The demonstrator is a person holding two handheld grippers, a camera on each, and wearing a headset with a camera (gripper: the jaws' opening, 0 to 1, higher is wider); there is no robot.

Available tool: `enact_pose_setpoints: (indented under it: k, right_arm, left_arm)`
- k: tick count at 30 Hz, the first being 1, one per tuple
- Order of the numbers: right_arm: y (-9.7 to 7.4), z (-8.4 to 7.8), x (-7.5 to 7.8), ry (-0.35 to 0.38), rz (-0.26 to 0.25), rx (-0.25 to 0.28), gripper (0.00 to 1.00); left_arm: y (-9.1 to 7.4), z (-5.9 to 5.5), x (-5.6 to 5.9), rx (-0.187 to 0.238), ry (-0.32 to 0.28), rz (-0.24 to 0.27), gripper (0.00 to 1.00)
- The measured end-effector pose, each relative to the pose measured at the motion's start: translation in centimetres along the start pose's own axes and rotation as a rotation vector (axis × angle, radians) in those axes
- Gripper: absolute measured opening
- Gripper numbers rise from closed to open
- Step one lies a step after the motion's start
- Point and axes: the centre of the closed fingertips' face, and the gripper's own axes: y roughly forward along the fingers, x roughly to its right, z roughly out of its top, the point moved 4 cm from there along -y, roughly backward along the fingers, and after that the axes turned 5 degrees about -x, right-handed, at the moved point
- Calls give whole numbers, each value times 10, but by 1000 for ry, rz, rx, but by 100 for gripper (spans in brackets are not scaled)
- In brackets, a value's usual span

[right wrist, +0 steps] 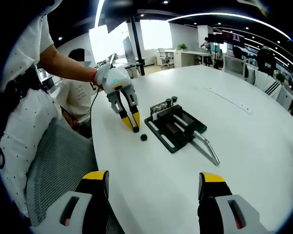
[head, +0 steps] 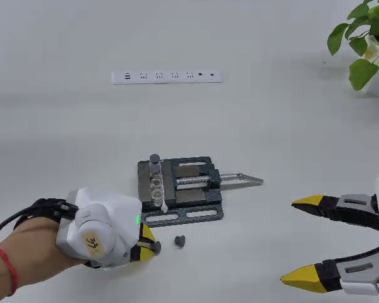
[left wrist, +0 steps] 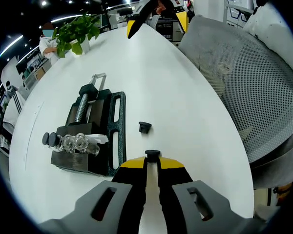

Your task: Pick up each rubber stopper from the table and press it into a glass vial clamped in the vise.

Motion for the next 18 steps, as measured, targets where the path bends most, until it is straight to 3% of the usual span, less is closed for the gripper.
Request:
enact_pose_setpoints:
  k: [4,11,18]
  right_arm:
    - [1,2,-2,-4,3,1,72]
    - [5,16,-7,-30,18,11,72]
    - [10,44,-12,-89,42,40,71]
  left_arm:
    - [-1,-1,1,8,-23,4,4]
    - [-11,7,3,68,-101,33,4]
    - [-37,29,6,146,-194,74,4]
